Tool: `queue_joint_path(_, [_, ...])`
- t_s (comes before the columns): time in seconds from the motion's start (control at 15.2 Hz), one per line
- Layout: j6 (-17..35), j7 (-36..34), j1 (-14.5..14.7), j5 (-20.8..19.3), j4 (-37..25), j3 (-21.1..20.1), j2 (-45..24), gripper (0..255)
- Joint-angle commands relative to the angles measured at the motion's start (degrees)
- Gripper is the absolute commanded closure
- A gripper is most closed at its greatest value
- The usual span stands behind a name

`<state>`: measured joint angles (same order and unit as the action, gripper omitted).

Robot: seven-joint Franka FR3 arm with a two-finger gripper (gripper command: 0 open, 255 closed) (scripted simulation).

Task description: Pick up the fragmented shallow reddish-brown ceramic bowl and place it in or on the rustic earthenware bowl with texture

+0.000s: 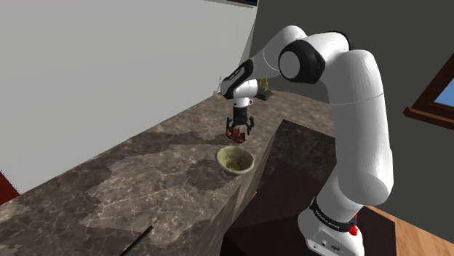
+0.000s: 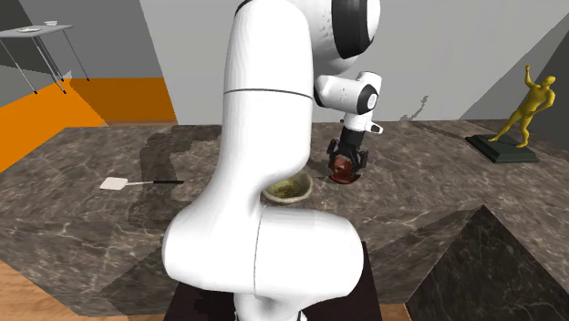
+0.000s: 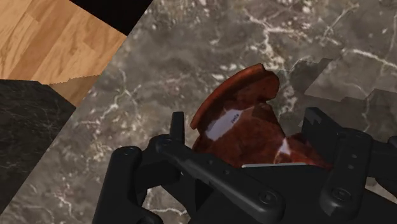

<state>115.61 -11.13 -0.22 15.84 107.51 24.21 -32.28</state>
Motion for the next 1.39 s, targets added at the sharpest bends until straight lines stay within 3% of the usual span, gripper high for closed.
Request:
queue_joint_path(0.0, [0.9,-2.9,1.1,-0.2,0.8,0.4,-0.5,0])
queue_joint_path(0.33, [4.6,-2.1,1.0,0.9,3.0,-0.4,-2.1,0])
queue_joint_path(0.86, [4.6,-2.1,1.0,0.9,3.0,-0.4,-2.1,0])
queue_joint_path(0.92, [4.6,-2.1,1.0,0.9,3.0,-0.4,-2.1,255])
queue_joint_path(1.32, [4.6,-2.1,1.0,0.9,3.0,-0.4,-2.1,255])
